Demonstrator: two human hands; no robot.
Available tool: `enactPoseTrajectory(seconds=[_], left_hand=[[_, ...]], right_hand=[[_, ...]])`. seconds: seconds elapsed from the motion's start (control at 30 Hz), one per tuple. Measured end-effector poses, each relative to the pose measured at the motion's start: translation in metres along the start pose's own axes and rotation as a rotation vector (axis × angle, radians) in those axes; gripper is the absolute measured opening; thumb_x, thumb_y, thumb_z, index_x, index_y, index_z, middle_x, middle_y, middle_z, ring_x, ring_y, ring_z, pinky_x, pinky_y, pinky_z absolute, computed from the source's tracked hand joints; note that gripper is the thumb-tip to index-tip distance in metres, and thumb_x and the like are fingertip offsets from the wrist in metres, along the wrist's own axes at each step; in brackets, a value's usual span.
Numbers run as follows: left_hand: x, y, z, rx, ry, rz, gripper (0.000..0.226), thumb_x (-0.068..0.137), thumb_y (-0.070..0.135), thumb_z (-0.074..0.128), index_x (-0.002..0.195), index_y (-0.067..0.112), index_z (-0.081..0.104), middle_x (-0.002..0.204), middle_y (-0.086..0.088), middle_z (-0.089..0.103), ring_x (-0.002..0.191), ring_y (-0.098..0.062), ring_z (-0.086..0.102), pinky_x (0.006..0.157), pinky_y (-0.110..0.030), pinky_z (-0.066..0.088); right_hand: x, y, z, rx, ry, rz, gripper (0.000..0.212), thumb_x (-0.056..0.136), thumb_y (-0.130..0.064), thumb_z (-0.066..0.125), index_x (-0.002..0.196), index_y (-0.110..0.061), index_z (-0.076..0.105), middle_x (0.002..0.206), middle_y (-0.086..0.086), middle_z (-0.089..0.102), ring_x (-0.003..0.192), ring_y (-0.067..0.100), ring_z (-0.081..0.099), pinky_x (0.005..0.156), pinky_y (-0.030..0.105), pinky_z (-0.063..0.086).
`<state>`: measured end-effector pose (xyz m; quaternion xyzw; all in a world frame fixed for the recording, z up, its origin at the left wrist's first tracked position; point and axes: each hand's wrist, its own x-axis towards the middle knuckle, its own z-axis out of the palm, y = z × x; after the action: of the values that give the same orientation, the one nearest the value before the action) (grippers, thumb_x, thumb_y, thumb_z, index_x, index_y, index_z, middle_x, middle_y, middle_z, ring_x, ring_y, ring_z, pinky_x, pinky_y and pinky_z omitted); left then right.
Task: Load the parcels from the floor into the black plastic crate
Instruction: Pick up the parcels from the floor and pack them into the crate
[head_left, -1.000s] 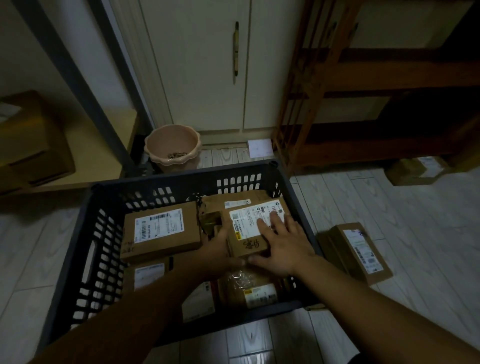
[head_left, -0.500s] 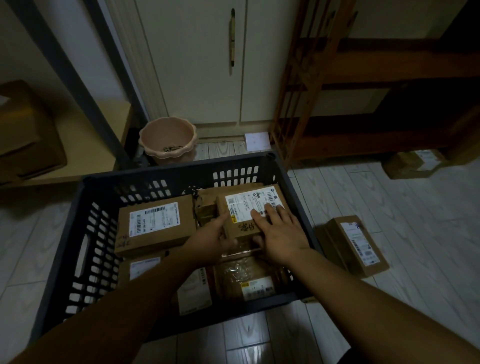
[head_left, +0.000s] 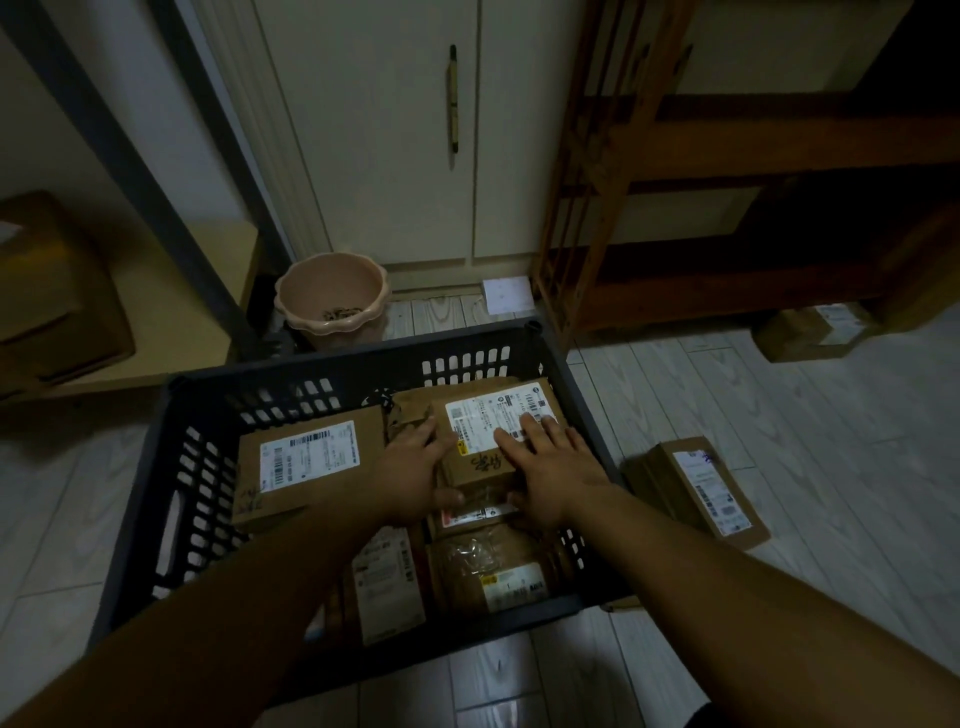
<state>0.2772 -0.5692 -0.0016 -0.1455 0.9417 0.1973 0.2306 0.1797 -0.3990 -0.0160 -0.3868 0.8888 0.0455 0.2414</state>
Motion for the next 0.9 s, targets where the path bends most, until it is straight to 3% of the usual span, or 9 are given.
enactPoseTrajectory(seconds=[0.13,0.23,0.37,0.43,0.63,0.8,0.9], left_hand=[[-0.039,0.011,-0.054,-0.134,-0.035,-0.063,0.094,0.079,0.052,0.064,0.149,0.034,0.004,0.159,-0.002,-0.003,0.145,-0.031,0.006,0.116,-0.052,0.017],[-0.080,0.027,-0.108,-0.125,-0.050,-0.086,0.068,0.080,0.053,0.061,0.137,0.044,0.025,0.152,-0.002,0.022,0.141,-0.031,0.022,0.113,-0.051,0.026],[-0.149,0.073,-0.191,-0.060,-0.117,-0.182,0.074,0.093,0.045,0.048,0.150,0.021,0.009,0.158,-0.009,0.008,0.146,-0.030,0.004,0.118,-0.042,0.008],[-0.184,0.094,-0.231,-0.100,-0.103,-0.208,0.076,0.093,0.044,0.049,0.151,0.017,0.008,0.158,-0.010,0.005,0.146,-0.030,0.002,0.117,-0.042,0.007],[-0.284,0.131,-0.317,-0.115,-0.147,-0.267,0.095,0.079,0.067,0.051,0.151,0.023,0.009,0.159,-0.009,0.006,0.146,-0.032,0.001,0.119,-0.049,0.008],[-0.357,0.161,-0.350,-0.123,-0.040,-0.252,0.087,0.081,0.064,0.051,0.150,0.024,0.017,0.156,-0.012,0.015,0.143,-0.034,0.014,0.115,-0.050,0.020],[-0.390,0.182,-0.359,-0.135,-0.026,-0.224,0.084,0.086,0.059,0.050,0.151,0.026,0.010,0.159,-0.008,0.004,0.146,-0.030,0.005,0.118,-0.045,0.014]], right_hand=[[-0.036,-0.004,-0.062,0.088,-0.004,0.050,0.091,0.087,-0.054,0.054,0.151,-0.034,-0.009,0.161,0.007,-0.011,0.147,0.031,-0.011,0.117,0.047,-0.005],[-0.074,-0.005,-0.132,0.115,-0.018,0.077,0.089,0.088,-0.060,0.050,0.153,-0.029,-0.002,0.161,0.008,-0.006,0.147,0.031,-0.005,0.118,0.048,0.000],[-0.134,-0.007,-0.223,0.177,-0.046,0.126,0.083,0.089,-0.057,0.051,0.153,-0.028,0.005,0.161,0.009,0.000,0.147,0.032,0.001,0.118,0.047,0.006],[-0.168,-0.009,-0.266,0.190,-0.055,0.148,0.080,0.090,-0.055,0.050,0.153,-0.026,0.009,0.161,0.009,0.004,0.147,0.031,0.005,0.118,0.046,0.010],[-0.270,-0.009,-0.376,0.188,-0.112,0.153,0.076,0.093,-0.054,0.046,0.153,-0.021,0.011,0.161,0.009,0.007,0.146,0.029,0.012,0.117,0.041,0.016],[-0.349,-0.007,-0.425,0.171,-0.033,0.186,0.074,0.094,-0.053,0.045,0.153,-0.019,0.016,0.159,0.009,0.015,0.144,0.029,0.021,0.114,0.040,0.024],[-0.396,-0.005,-0.435,0.202,0.013,0.222,0.074,0.094,-0.052,0.047,0.153,-0.019,0.016,0.159,0.009,0.016,0.143,0.029,0.022,0.115,0.038,0.025]])
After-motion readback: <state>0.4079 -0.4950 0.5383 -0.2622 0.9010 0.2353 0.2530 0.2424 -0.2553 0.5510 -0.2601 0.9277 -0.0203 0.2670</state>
